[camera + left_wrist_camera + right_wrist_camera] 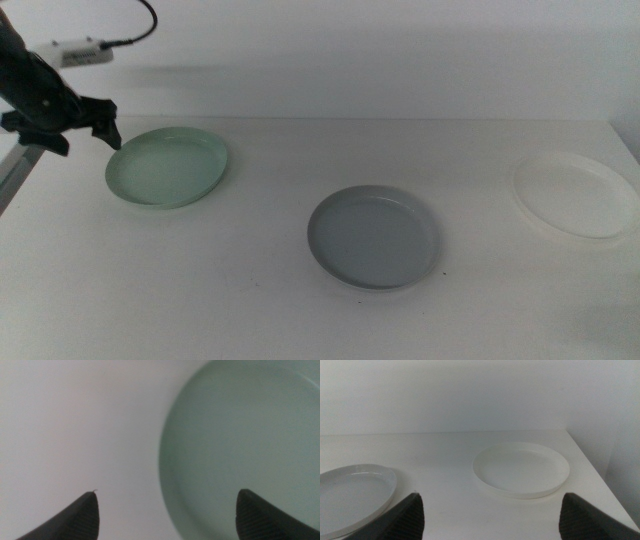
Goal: Stack the three bowls on top of each other.
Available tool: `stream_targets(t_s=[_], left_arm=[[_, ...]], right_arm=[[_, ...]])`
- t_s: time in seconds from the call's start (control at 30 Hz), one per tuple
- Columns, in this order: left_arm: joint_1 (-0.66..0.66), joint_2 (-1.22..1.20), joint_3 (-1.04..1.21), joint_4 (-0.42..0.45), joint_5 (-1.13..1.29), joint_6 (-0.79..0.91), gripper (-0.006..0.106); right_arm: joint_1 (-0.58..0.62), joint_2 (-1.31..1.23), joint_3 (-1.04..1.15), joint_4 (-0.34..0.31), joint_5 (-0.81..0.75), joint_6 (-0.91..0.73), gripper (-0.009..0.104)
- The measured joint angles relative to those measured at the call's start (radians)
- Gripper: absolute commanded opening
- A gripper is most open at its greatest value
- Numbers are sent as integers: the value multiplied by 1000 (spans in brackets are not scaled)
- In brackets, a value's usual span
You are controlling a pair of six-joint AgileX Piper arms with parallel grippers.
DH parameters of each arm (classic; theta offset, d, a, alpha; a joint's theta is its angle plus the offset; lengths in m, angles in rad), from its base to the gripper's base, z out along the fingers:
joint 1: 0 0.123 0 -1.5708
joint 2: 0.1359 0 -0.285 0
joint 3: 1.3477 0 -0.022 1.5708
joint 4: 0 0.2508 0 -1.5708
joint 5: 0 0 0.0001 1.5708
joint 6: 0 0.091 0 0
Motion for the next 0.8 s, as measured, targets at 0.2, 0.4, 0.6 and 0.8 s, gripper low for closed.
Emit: stream_targets(t_s=[0.2, 0.4, 0.6, 0.8], left_arm=[[0, 87, 0, -39, -105, 52, 94], [0, 142, 0, -56, -150, 71, 92], [0, 147, -5, -57, -167, 90, 60], [0, 148, -7, -82, -124, 85, -2]], right_arm=[[0, 0, 0, 0, 0, 0, 86], [0, 0, 0, 0, 0, 0, 86], [0, 0, 0, 0, 0, 0, 86], [0, 0, 0, 0, 0, 0, 86]])
